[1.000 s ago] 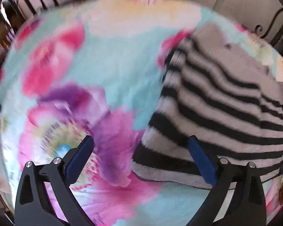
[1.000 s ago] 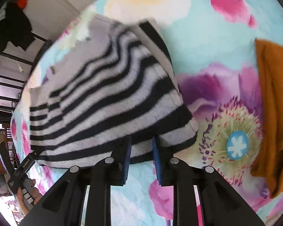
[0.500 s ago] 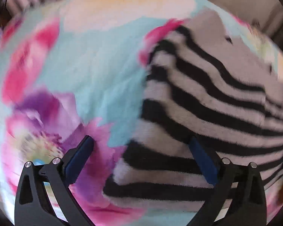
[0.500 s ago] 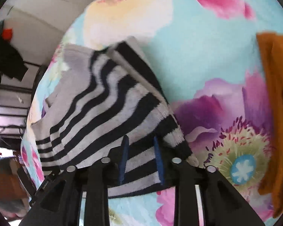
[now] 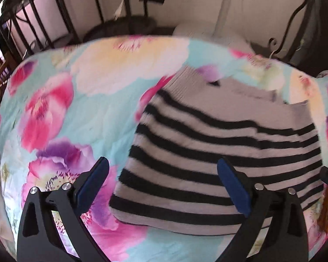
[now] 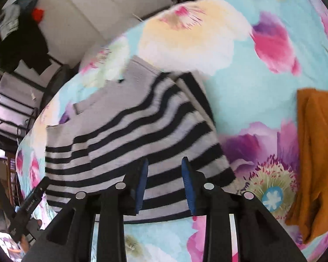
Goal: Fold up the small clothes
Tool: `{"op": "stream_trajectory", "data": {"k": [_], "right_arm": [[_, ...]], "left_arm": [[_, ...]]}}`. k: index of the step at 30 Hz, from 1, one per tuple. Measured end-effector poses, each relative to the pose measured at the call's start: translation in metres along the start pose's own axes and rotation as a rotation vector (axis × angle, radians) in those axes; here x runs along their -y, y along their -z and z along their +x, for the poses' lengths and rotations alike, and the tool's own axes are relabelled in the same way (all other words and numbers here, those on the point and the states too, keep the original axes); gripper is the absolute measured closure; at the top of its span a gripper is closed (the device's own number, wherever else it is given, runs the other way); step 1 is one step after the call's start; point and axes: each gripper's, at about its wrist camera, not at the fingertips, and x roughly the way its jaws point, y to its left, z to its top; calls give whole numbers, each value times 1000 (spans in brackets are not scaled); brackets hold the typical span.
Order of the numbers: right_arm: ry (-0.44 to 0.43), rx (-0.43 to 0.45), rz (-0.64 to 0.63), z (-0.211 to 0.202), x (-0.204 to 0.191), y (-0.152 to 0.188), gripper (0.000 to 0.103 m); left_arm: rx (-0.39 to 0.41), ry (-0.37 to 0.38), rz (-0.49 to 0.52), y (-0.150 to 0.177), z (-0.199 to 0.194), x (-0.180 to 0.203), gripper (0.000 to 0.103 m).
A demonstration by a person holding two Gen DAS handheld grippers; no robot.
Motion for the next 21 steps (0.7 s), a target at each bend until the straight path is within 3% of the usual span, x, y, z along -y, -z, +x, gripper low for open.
{"op": "stream_trajectory", "data": {"k": [11, 17, 21], "right_arm": [[3, -25, -148, 16, -46, 14, 70], [64, -81, -257, 43, -66, 35, 66], [124, -70, -342, 56, -76, 42, 64]], "left_arm": [[-25, -5, 119, 19, 16, 22, 7], [-68, -31, 183, 31, 36, 32, 7], [-77, -45, 206, 38, 43, 34, 6]]}}
